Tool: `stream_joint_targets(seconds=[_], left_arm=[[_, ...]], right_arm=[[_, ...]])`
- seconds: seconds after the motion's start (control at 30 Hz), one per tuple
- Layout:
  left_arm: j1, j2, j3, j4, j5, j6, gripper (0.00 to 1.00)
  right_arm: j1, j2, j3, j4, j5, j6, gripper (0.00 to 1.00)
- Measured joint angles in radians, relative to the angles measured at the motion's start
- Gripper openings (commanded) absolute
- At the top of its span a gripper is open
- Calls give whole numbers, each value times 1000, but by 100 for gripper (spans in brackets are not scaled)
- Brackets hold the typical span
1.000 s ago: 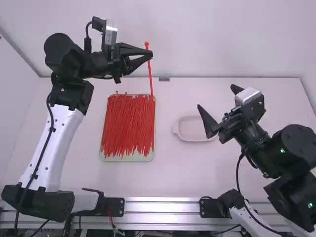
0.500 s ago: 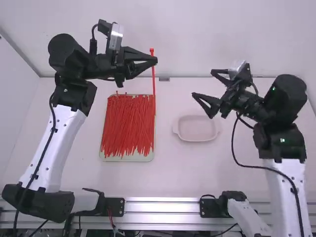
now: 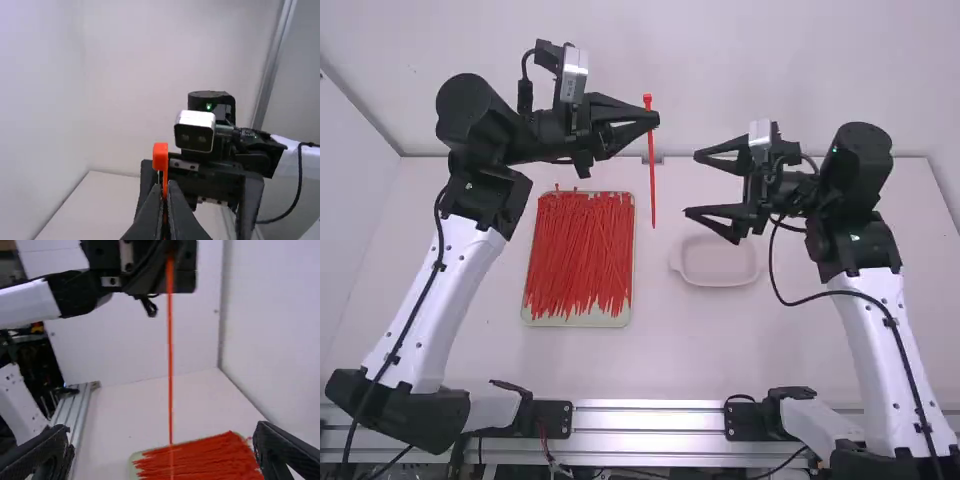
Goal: Fasten the cable tie
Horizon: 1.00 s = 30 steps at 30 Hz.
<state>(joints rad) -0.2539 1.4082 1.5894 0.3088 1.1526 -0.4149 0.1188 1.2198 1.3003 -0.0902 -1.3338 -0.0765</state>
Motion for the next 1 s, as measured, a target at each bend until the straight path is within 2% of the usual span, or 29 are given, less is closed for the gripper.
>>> stream_joint_targets(seconds=[0.13,0.27,0.37,0.4,0.43,0.57,0.67,0.83,0.9,1.0], left_arm=[[-10,0,0,20,-10,-21,2],[-10,0,0,64,-13,-60,2],[-10,0,0,66,-13,-84,2],[-10,0,0,66,-13,-88,2],[-10,0,0,67,-13,-95,2],[-10,0,0,66,-13,-106,2],[-10,0,0,66,-18,-110,2],[-10,0,0,60,-40,-113,3],[-10,0,0,60,-51,-111,14],[-10,0,0,60,-75,-113,24]], right_arm=[[61,35,0,76,-11,30,91],[104,80,0,134,-14,63,73],[117,104,0,168,-16,79,65],[121,111,0,182,-16,89,60],[128,122,0,216,-16,104,48],[135,141,0,271,-17,151,26],[135,145,0,282,-17,169,1],[135,145,0,288,-17,182,0],[135,145,0,289,-17,184,0],[135,145,0,289,-17,182,0]])
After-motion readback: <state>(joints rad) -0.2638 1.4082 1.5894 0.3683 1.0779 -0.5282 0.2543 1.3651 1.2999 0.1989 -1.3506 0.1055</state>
